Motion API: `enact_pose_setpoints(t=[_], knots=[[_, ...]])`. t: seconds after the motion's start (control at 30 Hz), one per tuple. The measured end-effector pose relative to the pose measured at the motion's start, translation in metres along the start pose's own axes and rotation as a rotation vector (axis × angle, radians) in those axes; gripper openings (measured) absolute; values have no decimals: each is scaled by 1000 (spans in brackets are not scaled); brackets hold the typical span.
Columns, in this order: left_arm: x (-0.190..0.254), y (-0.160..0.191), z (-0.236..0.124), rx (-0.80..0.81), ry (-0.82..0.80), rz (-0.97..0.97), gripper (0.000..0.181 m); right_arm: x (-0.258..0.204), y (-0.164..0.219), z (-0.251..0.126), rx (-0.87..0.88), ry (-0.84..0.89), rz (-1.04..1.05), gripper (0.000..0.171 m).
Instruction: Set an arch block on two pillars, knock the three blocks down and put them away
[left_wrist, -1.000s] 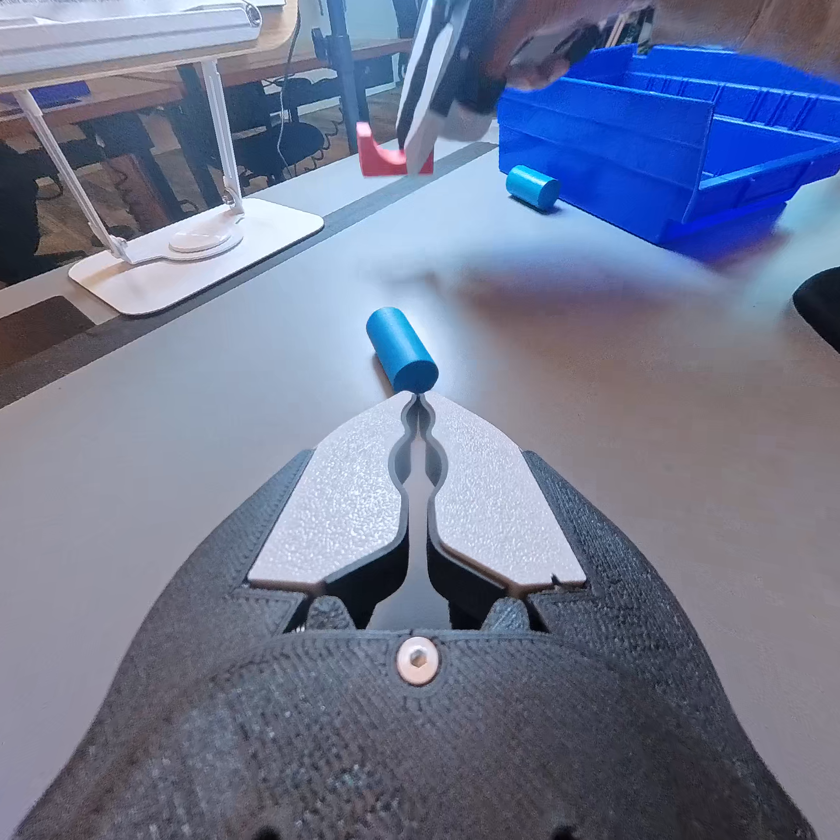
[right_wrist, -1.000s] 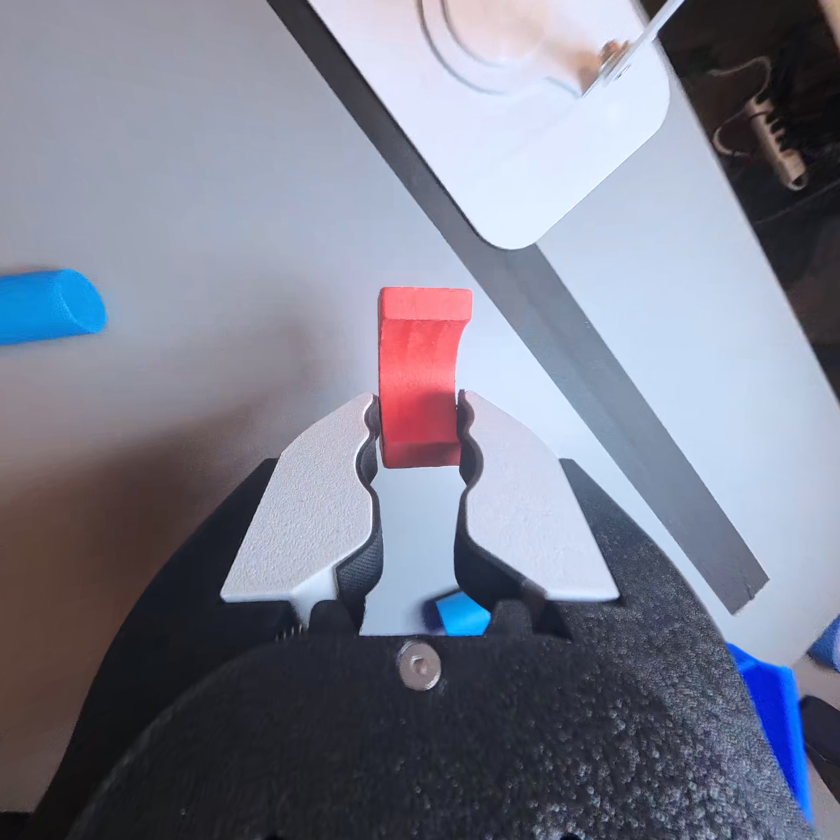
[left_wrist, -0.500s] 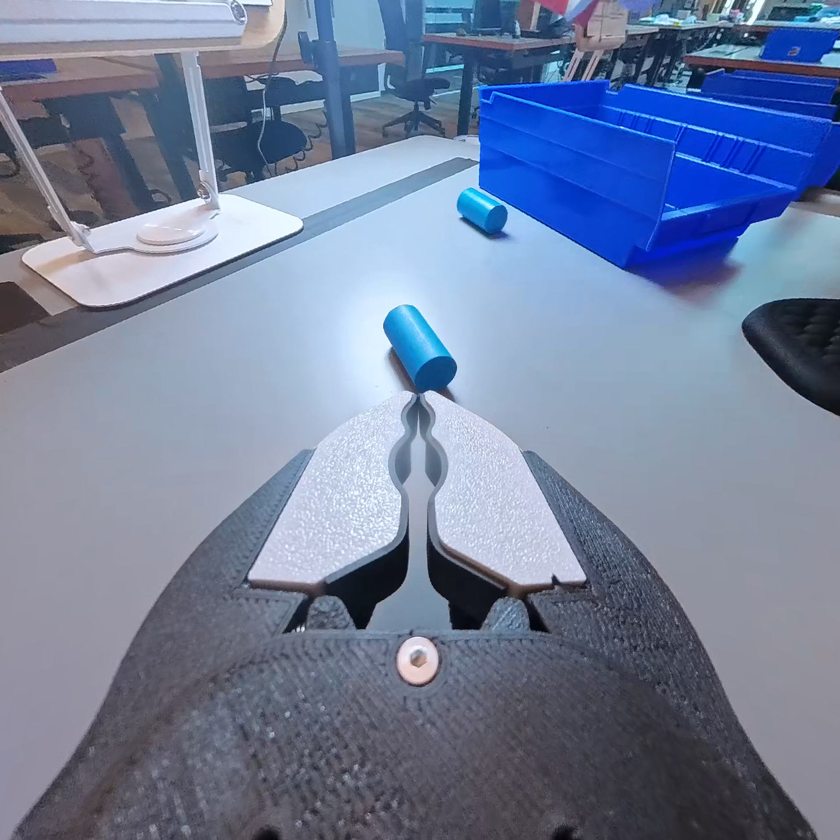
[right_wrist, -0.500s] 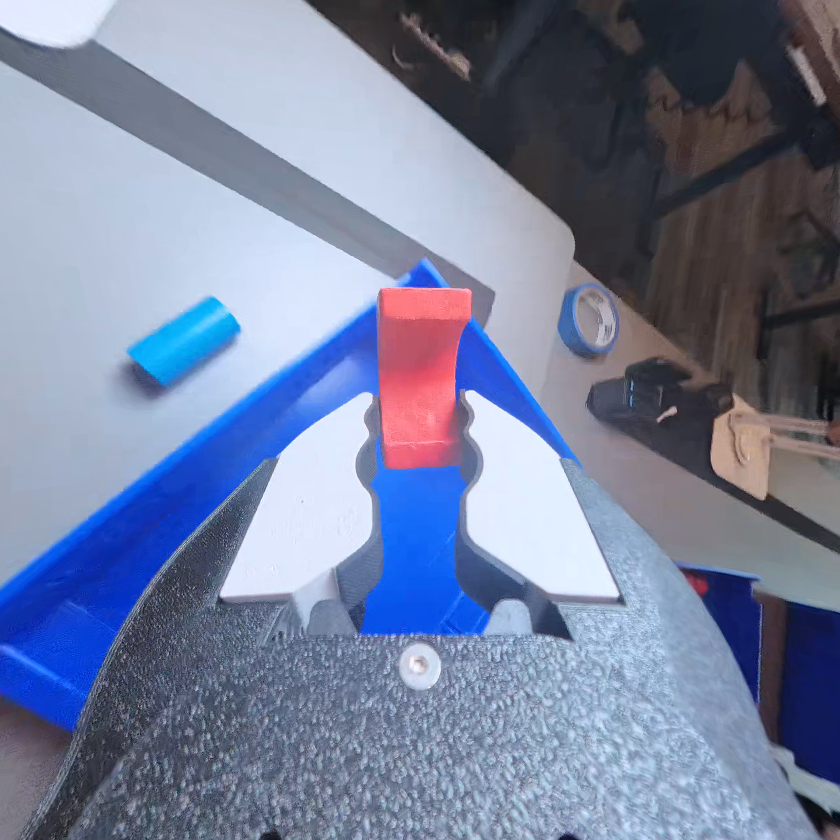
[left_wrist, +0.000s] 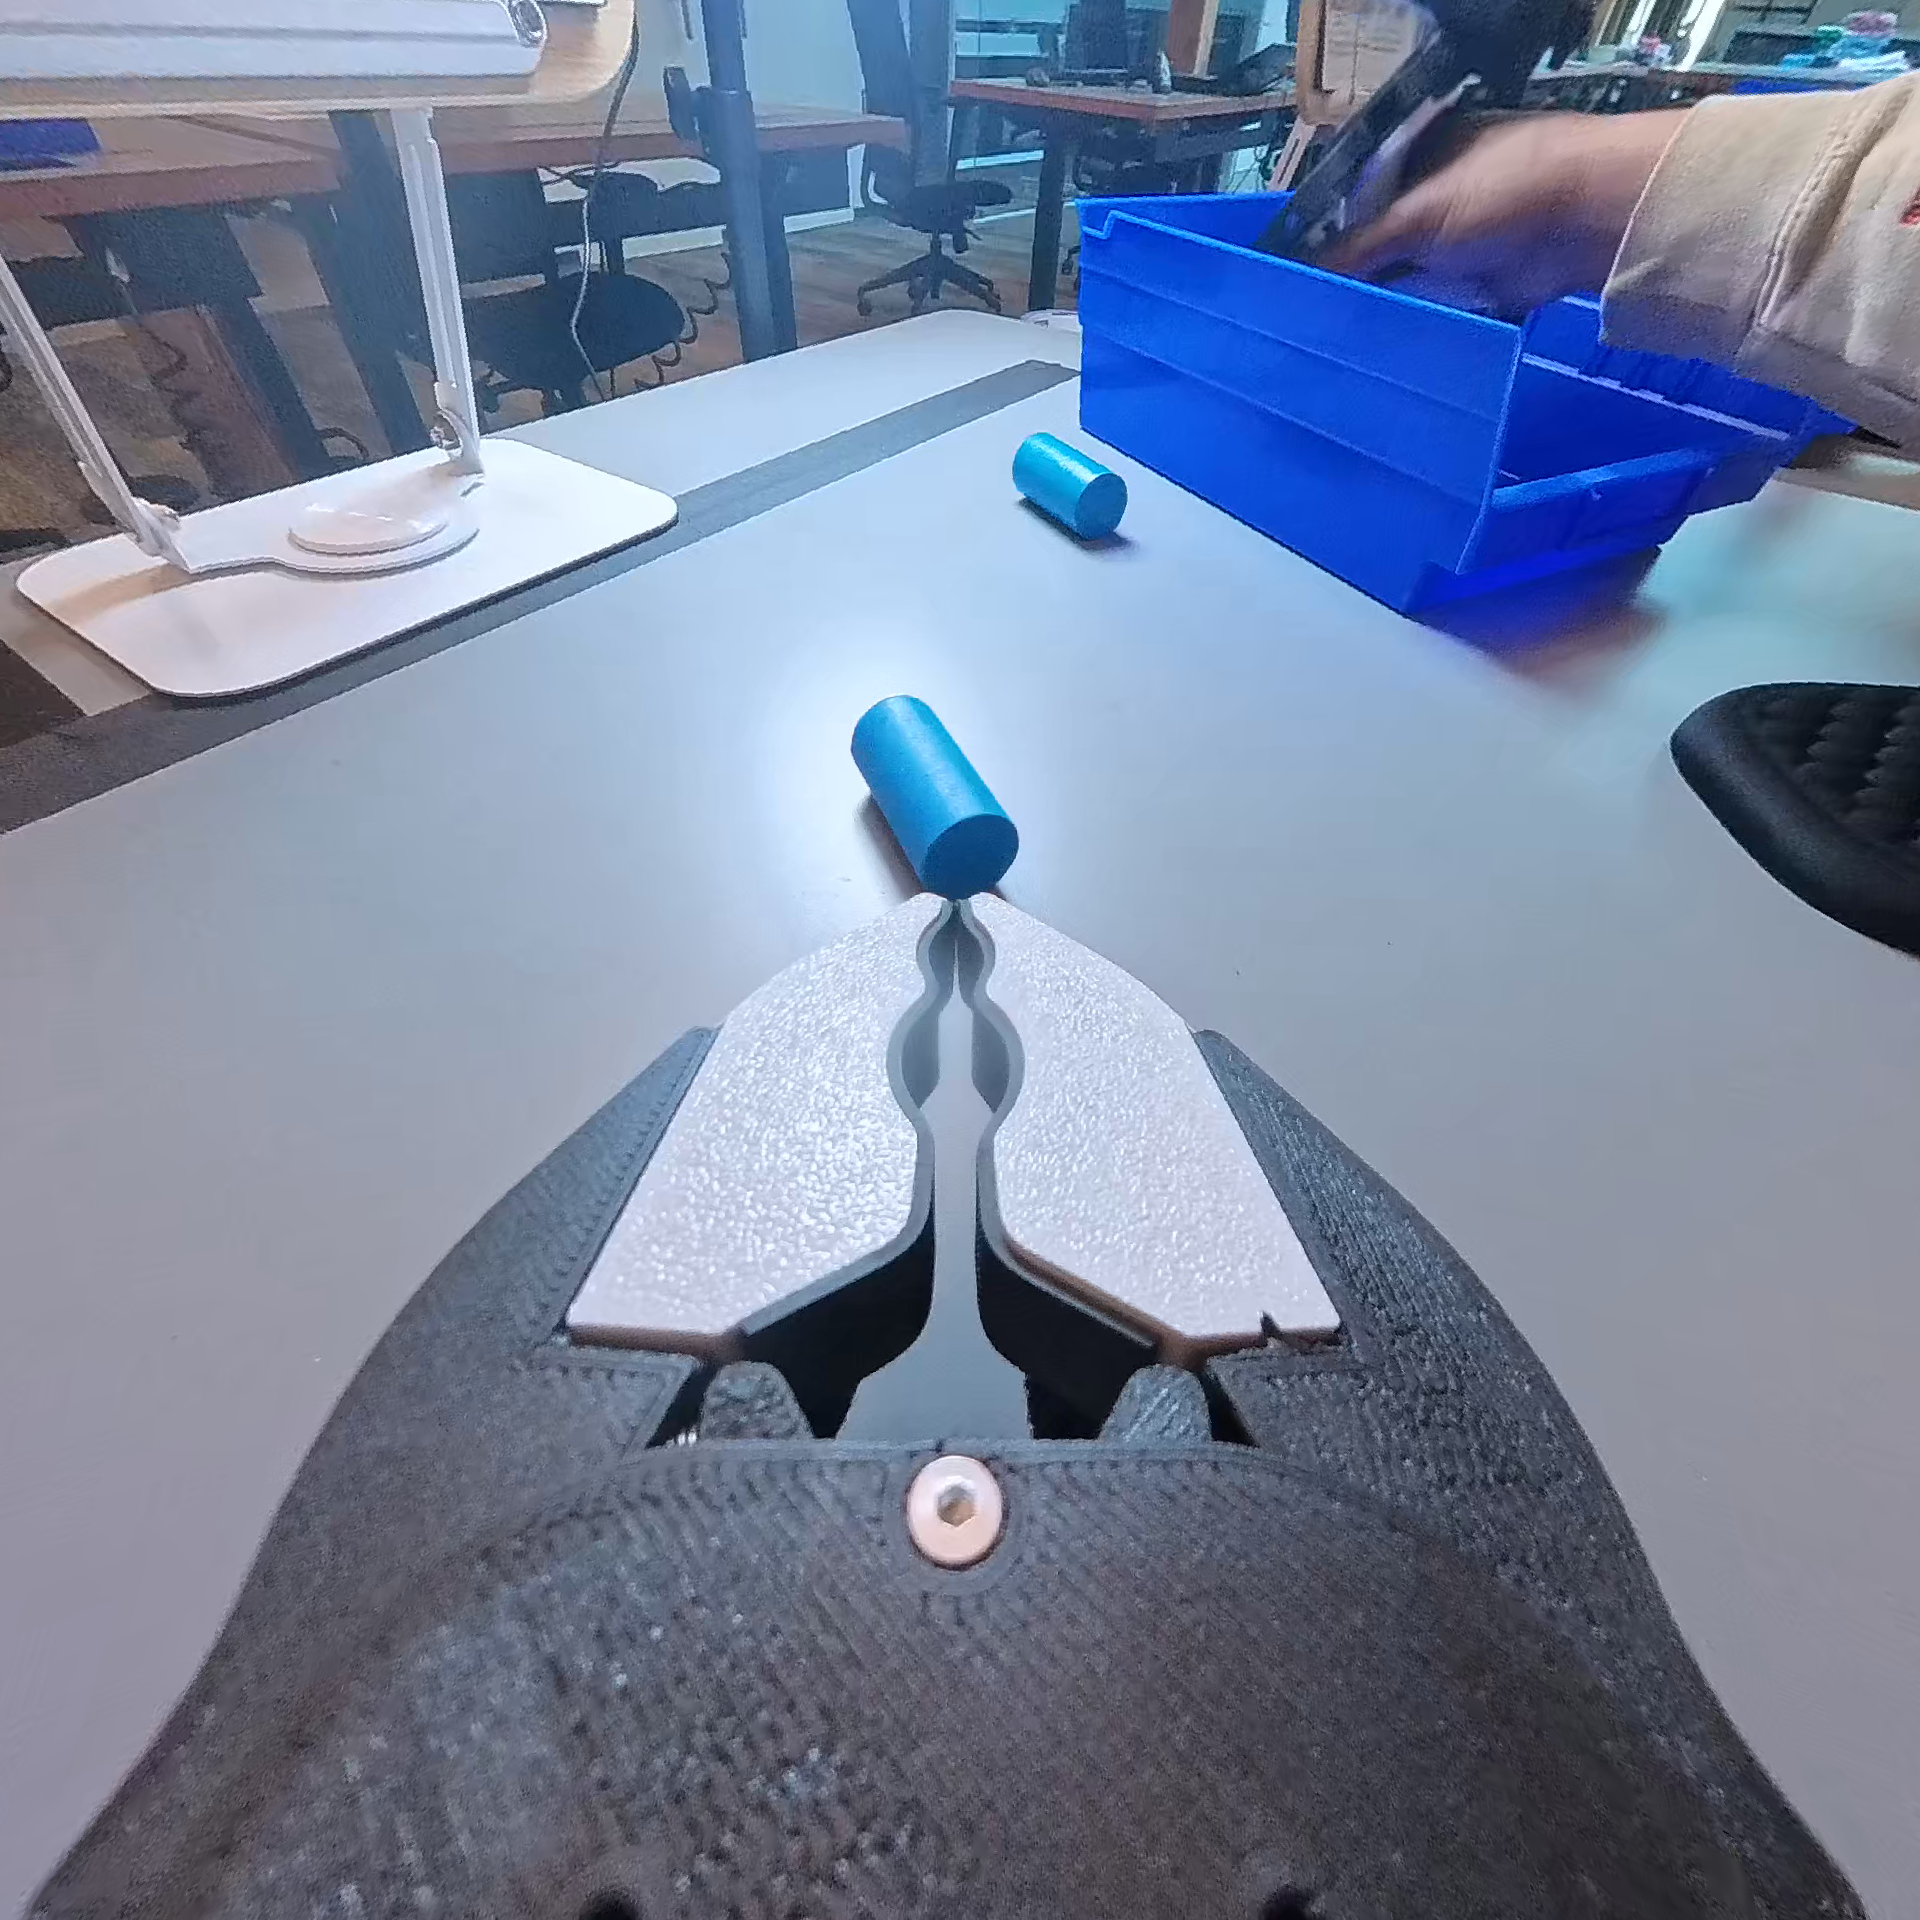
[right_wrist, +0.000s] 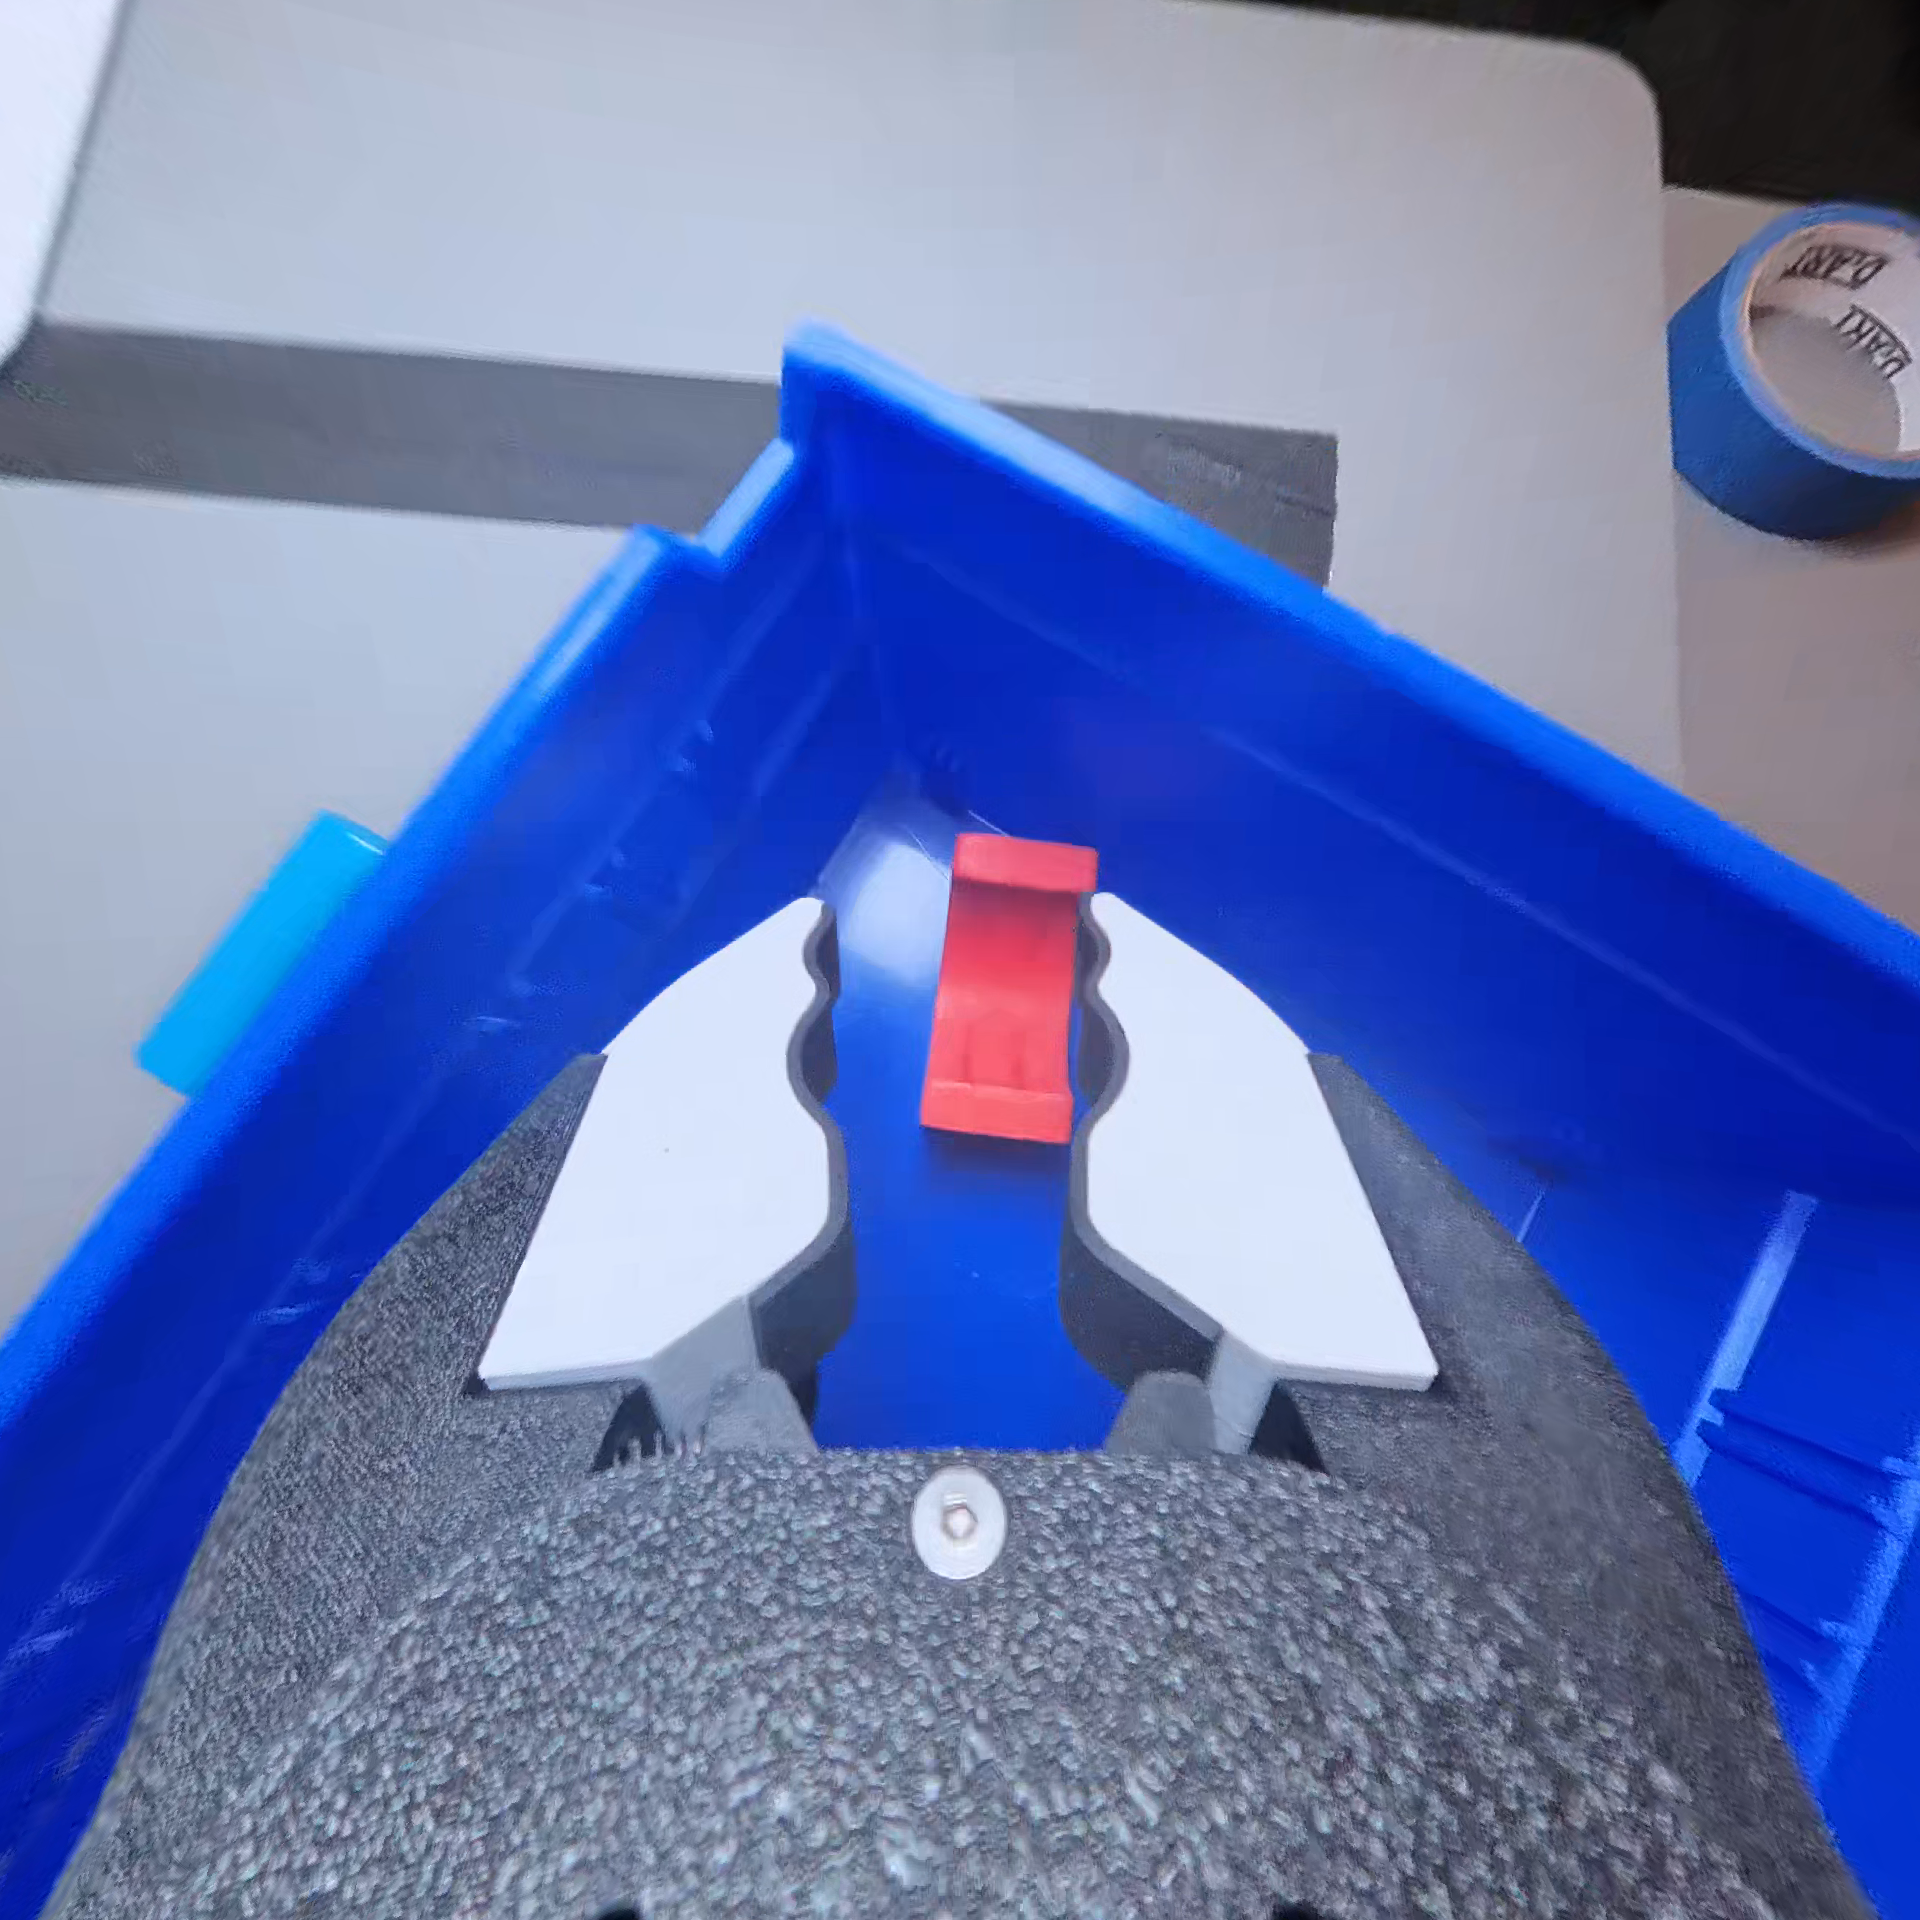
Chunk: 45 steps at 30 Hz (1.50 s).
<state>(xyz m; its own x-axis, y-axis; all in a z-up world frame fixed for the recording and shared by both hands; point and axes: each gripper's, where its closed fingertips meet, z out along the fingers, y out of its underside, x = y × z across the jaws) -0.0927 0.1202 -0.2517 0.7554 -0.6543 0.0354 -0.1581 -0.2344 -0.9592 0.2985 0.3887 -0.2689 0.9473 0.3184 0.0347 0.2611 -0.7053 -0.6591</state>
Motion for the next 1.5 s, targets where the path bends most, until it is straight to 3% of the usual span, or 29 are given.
enact_pose_setpoints(t=[0.1,0.2,0.3,0.43,0.57,0.67,0.77,1.2,1.5], knots=[[1,0,0,1,9,4,0,-18,-35,-29,157,-90,51,44],[5,0,2,-3,21,14,0,-56,-63,-62,244,-144,-54,44],[9,1,3,-11,31,30,0,-99,-66,-72,148,-96,-240,48],[11,-1,2,-8,39,37,0,-142,-46,-52,-168,-13,-322,51],[8,-3,-1,6,29,31,0,-121,-13,-21,-521,204,-303,52],[4,-5,-3,20,25,14,0,-113,-3,-13,-619,277,-242,50],[5,-6,-2,25,32,3,0,-109,7,-13,-701,365,-314,51],[9,-5,-1,12,35,39,0,-101,43,0,-823,481,-367,50],[11,-3,1,-5,40,64,0,-108,43,7,-804,428,-364,31]])
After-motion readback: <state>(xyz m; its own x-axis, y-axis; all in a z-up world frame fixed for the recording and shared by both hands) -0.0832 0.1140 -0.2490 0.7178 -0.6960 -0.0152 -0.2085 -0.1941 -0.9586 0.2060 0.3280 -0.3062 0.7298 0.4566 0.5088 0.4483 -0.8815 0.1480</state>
